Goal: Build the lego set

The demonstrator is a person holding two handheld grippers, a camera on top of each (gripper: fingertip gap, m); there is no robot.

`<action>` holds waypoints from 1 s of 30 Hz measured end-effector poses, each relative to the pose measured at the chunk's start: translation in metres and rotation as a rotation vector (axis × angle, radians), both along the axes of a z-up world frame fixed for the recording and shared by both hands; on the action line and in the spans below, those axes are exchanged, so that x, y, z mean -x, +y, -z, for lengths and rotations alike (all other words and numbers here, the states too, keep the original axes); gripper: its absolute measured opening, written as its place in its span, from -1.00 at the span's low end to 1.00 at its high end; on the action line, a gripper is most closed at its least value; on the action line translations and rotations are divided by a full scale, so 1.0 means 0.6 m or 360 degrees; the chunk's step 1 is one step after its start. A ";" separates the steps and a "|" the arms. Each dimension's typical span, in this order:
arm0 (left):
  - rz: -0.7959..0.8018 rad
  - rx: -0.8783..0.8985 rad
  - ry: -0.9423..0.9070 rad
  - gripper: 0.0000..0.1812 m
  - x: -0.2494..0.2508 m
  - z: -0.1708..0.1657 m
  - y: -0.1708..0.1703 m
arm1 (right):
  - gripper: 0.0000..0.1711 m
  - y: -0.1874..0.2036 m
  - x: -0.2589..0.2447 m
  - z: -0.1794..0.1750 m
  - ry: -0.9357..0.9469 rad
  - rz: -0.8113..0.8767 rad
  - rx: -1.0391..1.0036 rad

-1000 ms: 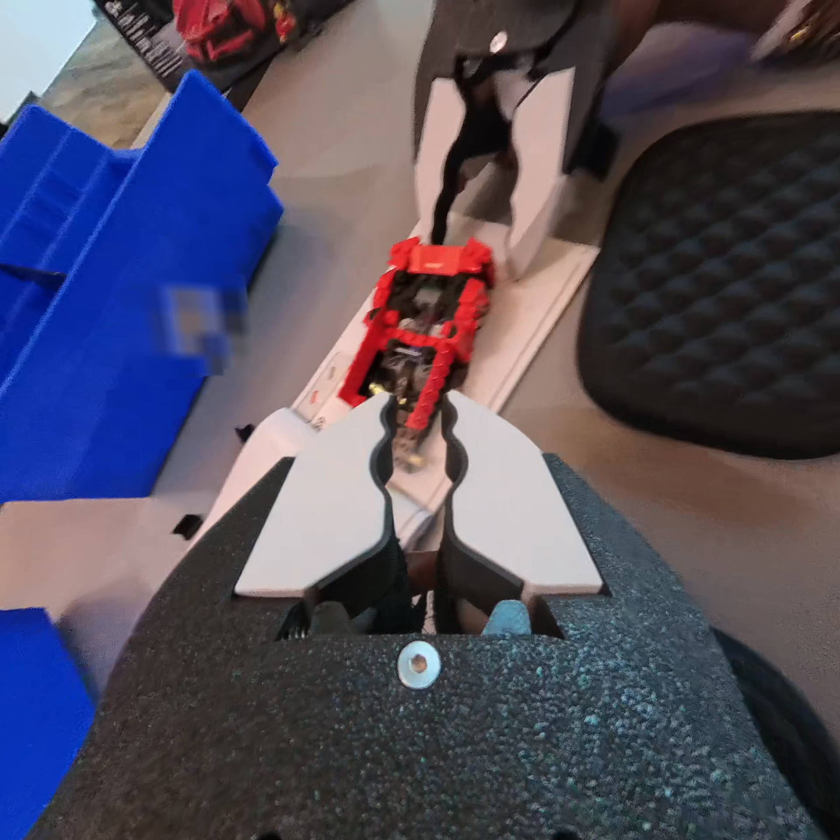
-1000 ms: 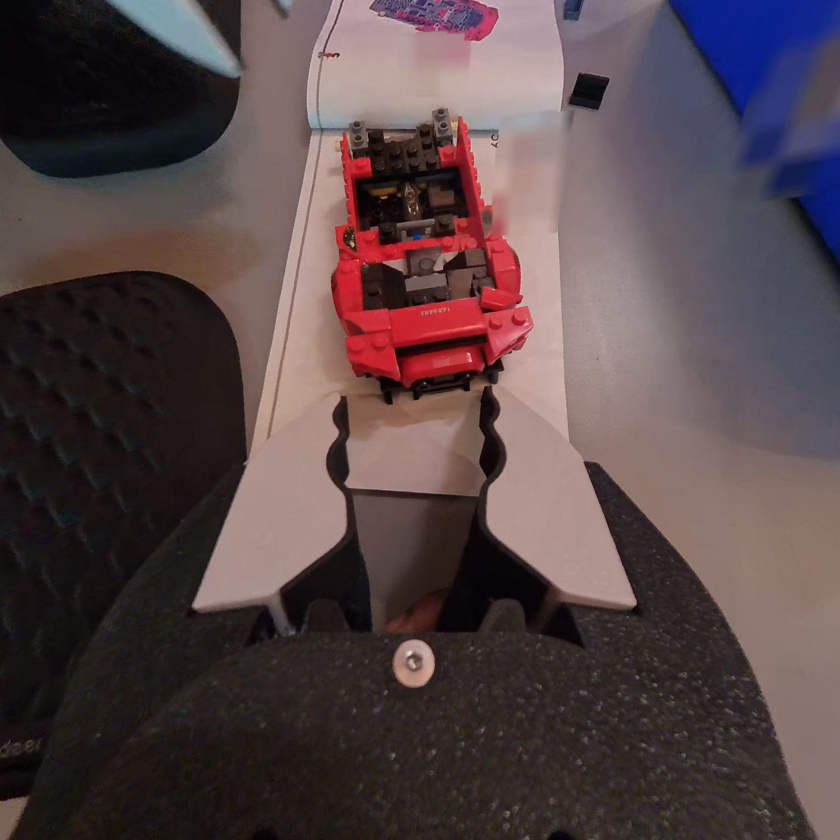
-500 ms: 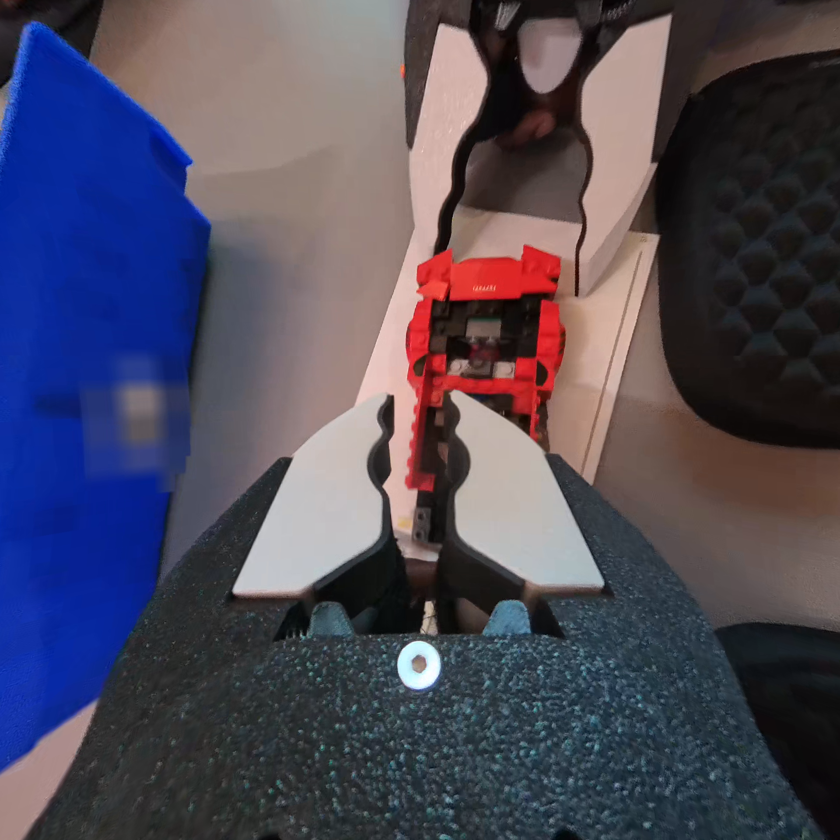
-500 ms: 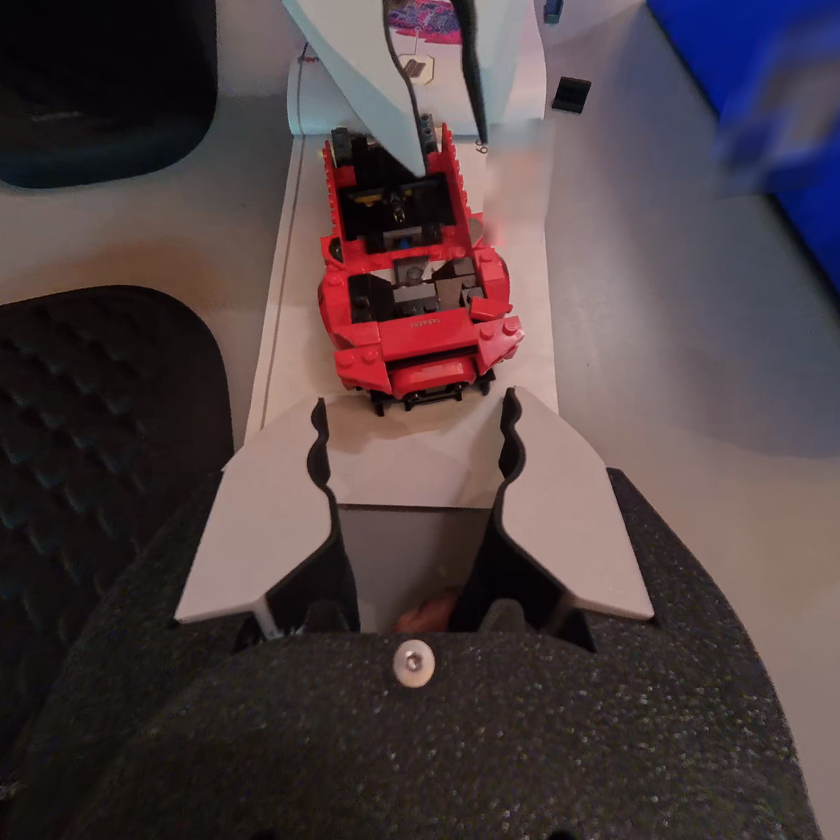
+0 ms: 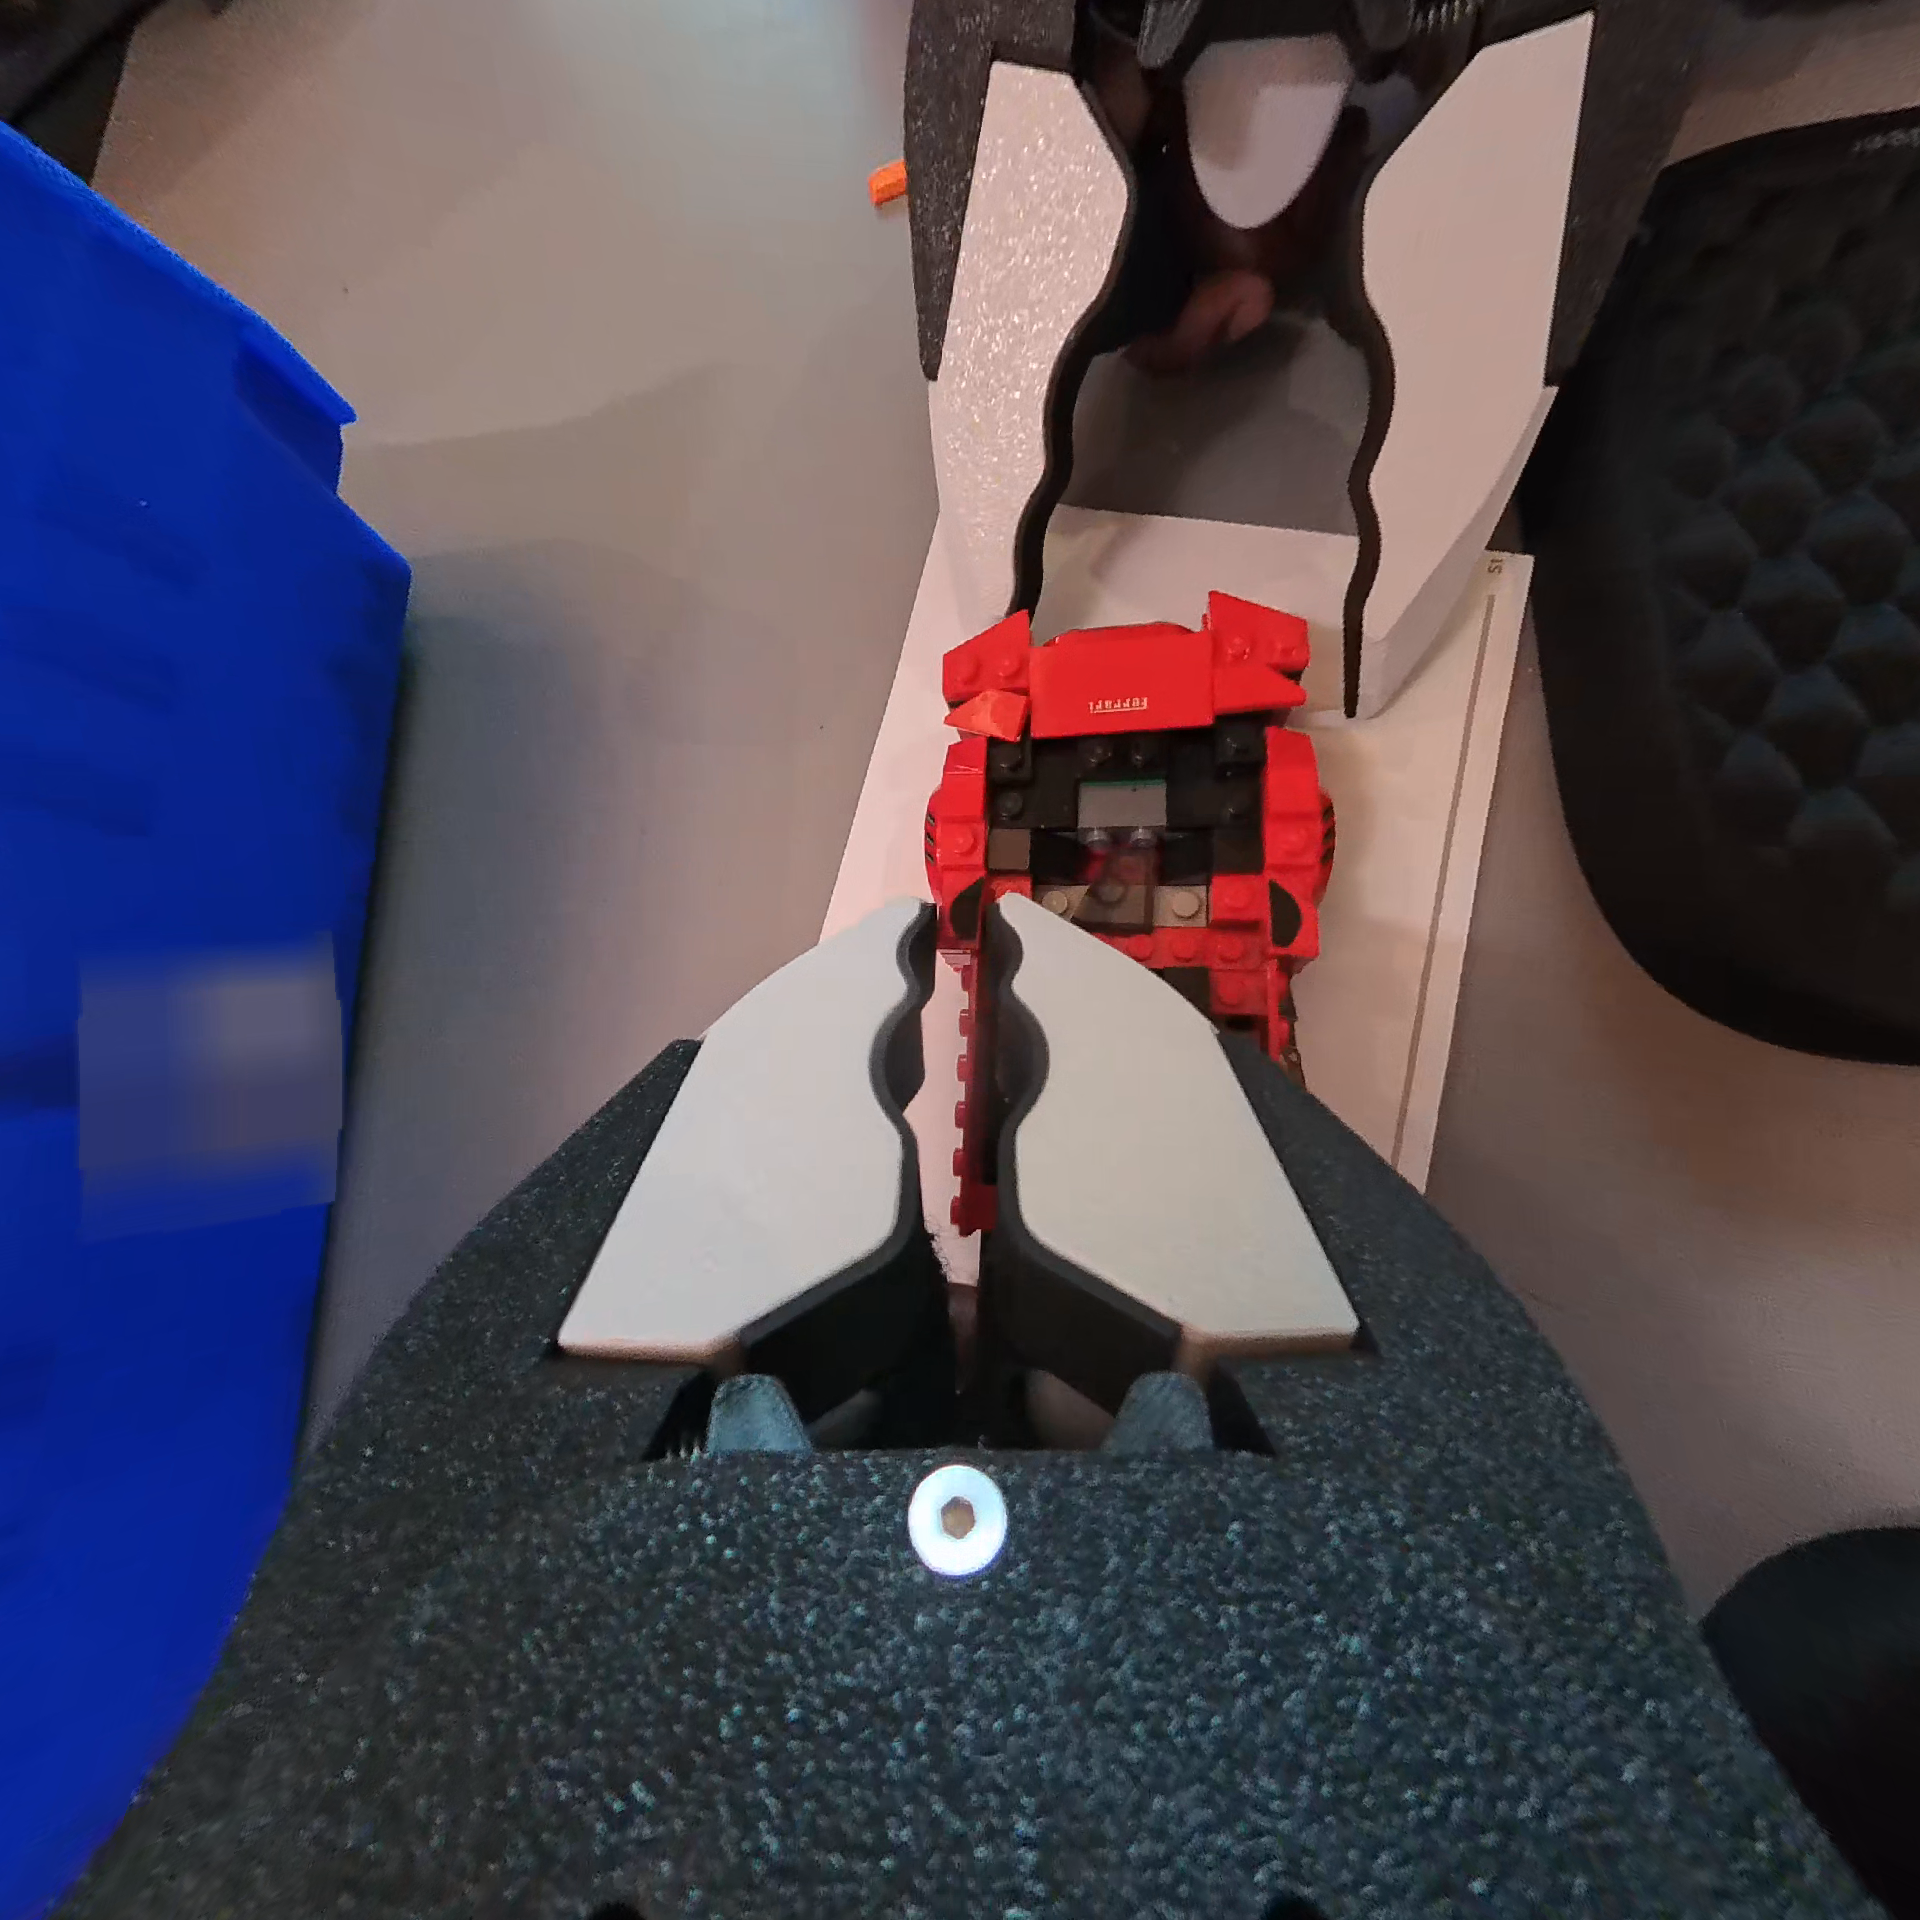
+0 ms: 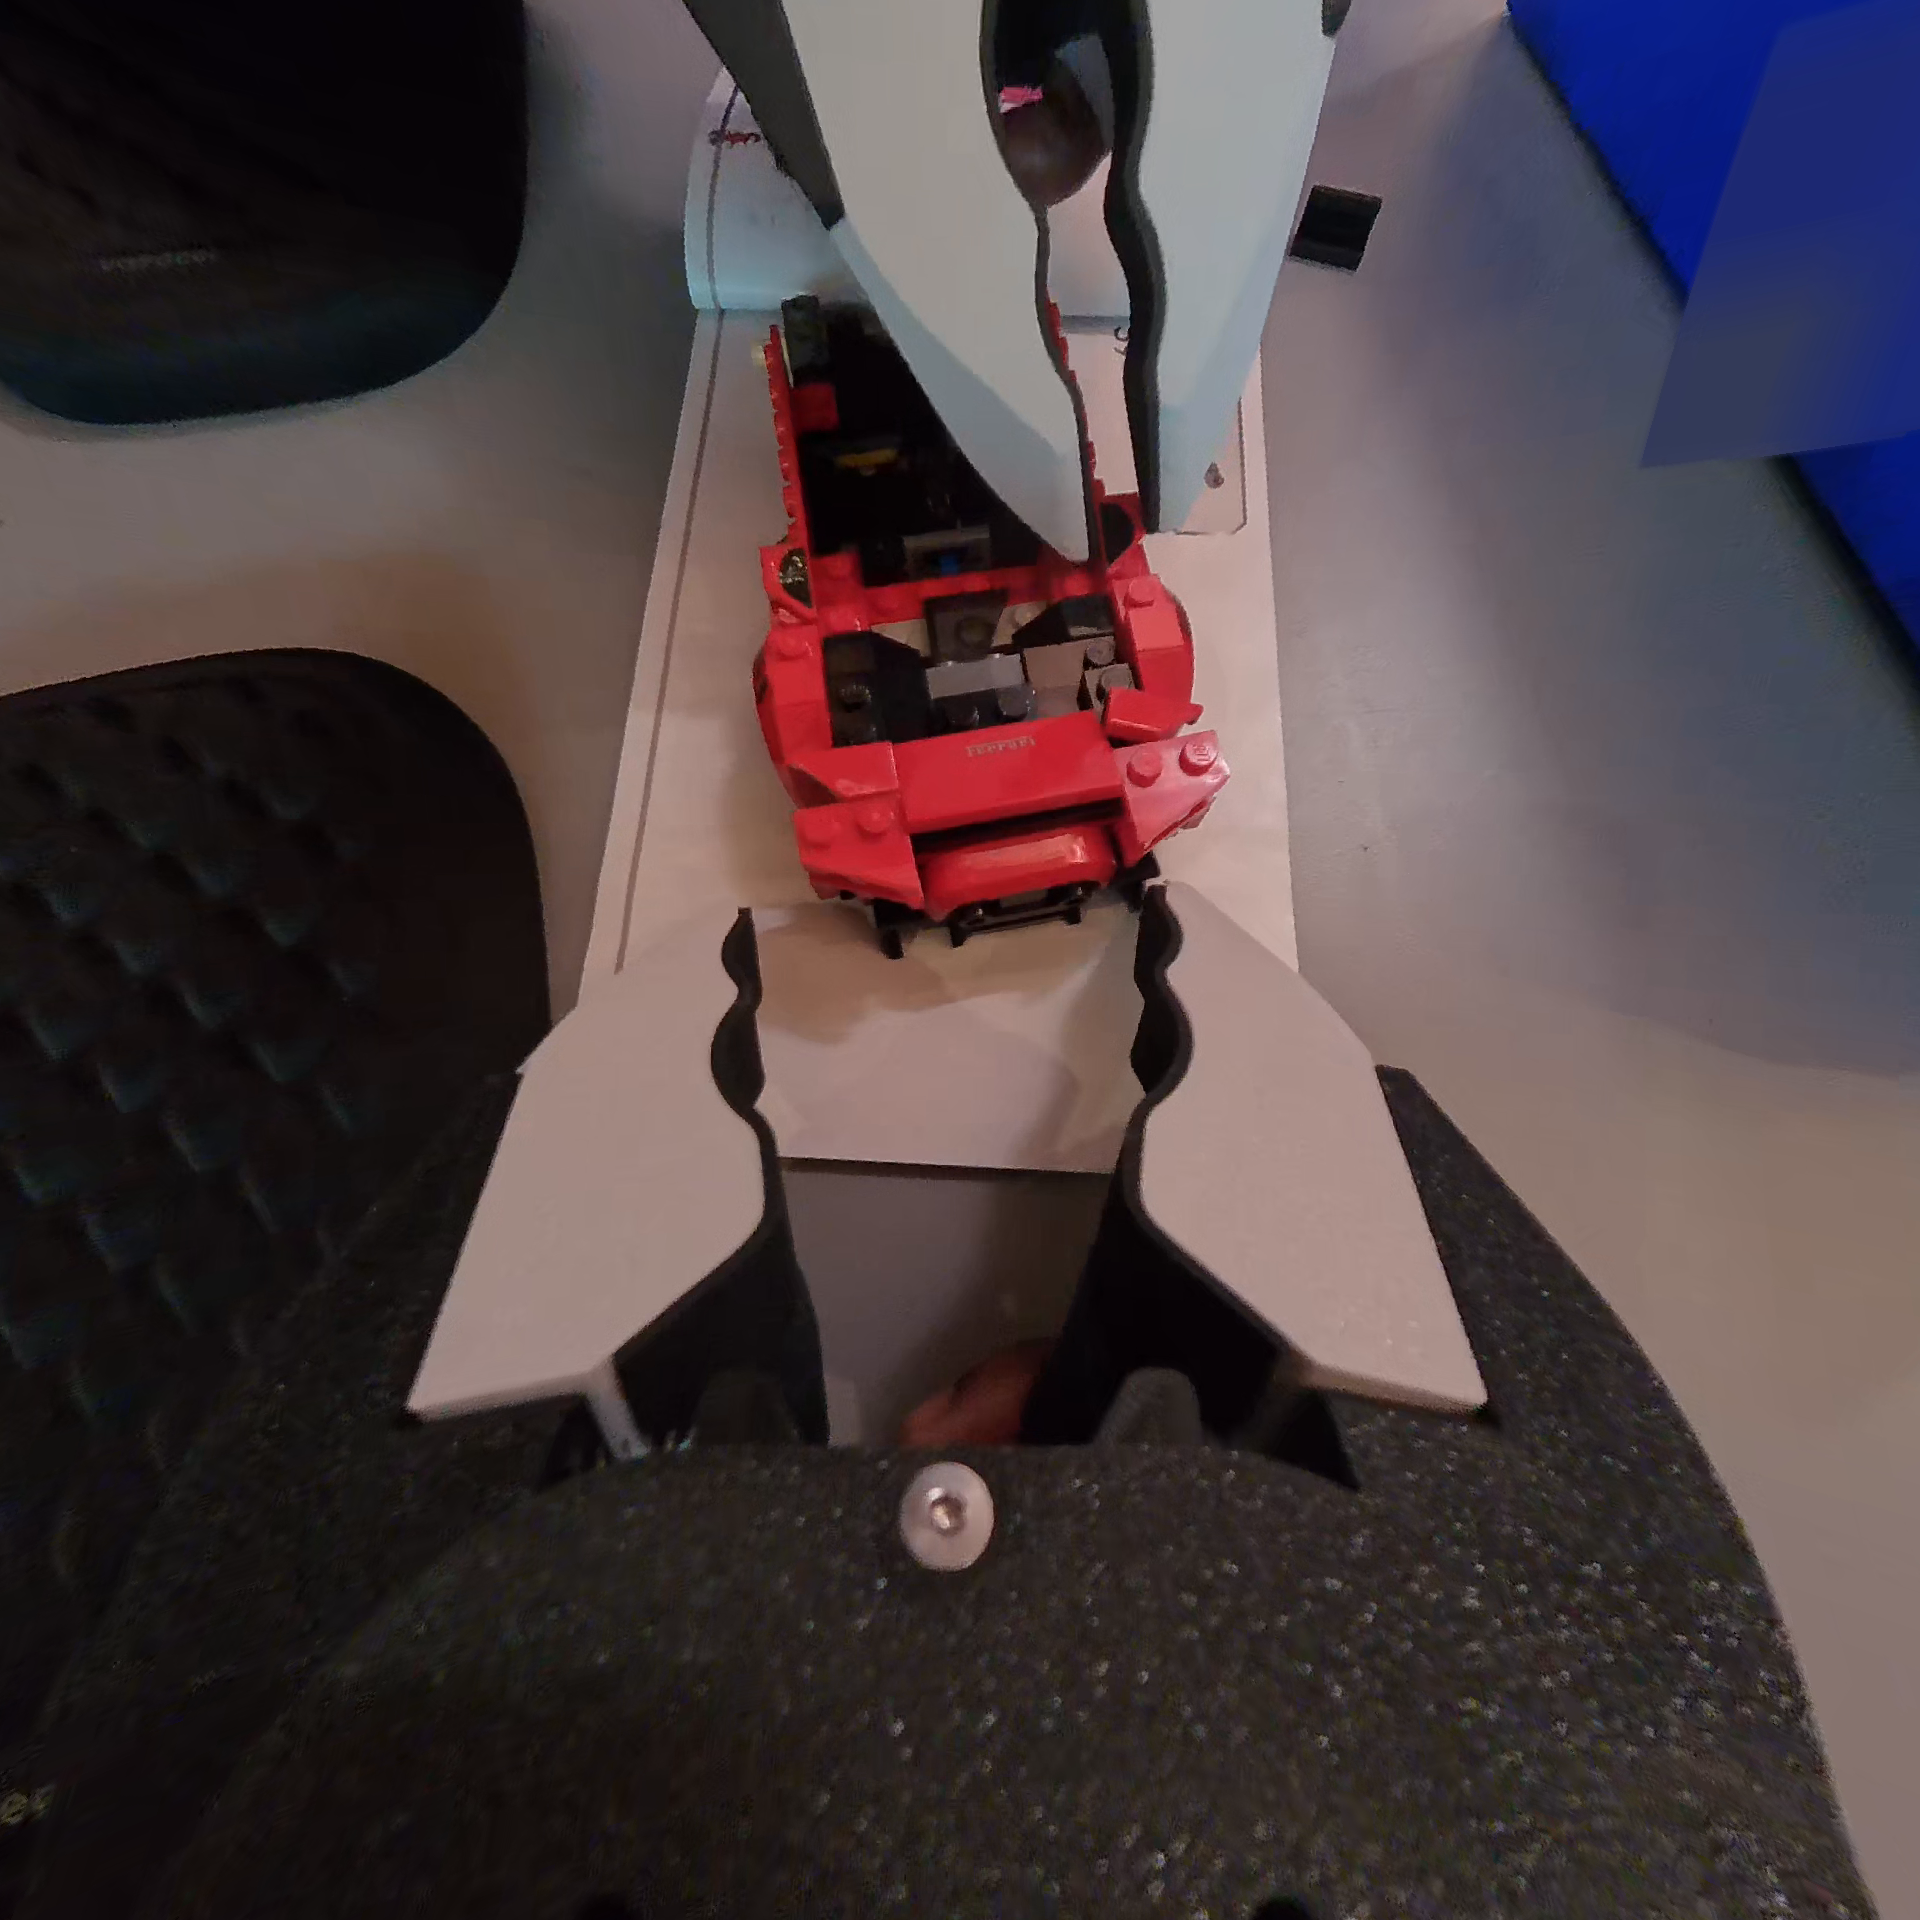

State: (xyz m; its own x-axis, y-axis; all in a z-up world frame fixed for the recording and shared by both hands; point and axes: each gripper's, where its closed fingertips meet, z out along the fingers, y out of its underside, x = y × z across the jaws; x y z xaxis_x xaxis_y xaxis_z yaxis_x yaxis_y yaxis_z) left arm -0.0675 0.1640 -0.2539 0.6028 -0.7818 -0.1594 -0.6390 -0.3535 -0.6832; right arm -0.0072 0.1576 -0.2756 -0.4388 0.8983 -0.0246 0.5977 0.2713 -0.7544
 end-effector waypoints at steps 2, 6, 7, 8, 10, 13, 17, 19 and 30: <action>-0.0008 -0.0004 -0.0039 -0.91 0.000 -0.005 0.000 | -0.18 0.000 0.000 0.000 0.0000 0.0000 0.0000; -0.0051 -0.0022 -0.0071 -0.94 0.005 -0.012 0.004 | -0.18 0.000 0.000 0.000 0.0001 -0.0001 -0.0002; -0.0045 -0.0016 -0.0063 -0.93 0.005 -0.011 0.002 | -0.18 0.000 0.000 0.000 0.0002 -0.0001 -0.0001; -0.0041 -0.0019 -0.0055 -0.90 0.005 -0.011 0.001 | -0.18 0.000 0.000 0.000 0.0003 0.0000 -0.0001; -0.0049 -0.0034 -0.0020 -0.83 0.008 -0.014 -0.002 | -0.19 0.001 0.001 -0.002 0.0011 0.0007 0.0003; 0.0005 -0.0041 -0.0003 -0.77 -0.001 -0.025 -0.025 | -0.20 0.003 0.005 -0.007 0.0048 0.0022 0.0018; 0.0067 -0.0098 0.0048 -0.76 -0.017 -0.032 -0.049 | -0.19 0.000 0.001 -0.017 0.0081 -0.0003 0.0086; 0.0066 -0.0099 0.0034 -0.73 -0.021 -0.031 -0.057 | -0.22 0.000 0.000 -0.024 0.0096 0.0002 0.0161; 0.0122 -0.0056 0.0149 -0.68 -0.024 0.001 -0.081 | -0.27 0.005 0.005 -0.018 0.0076 0.0041 0.0125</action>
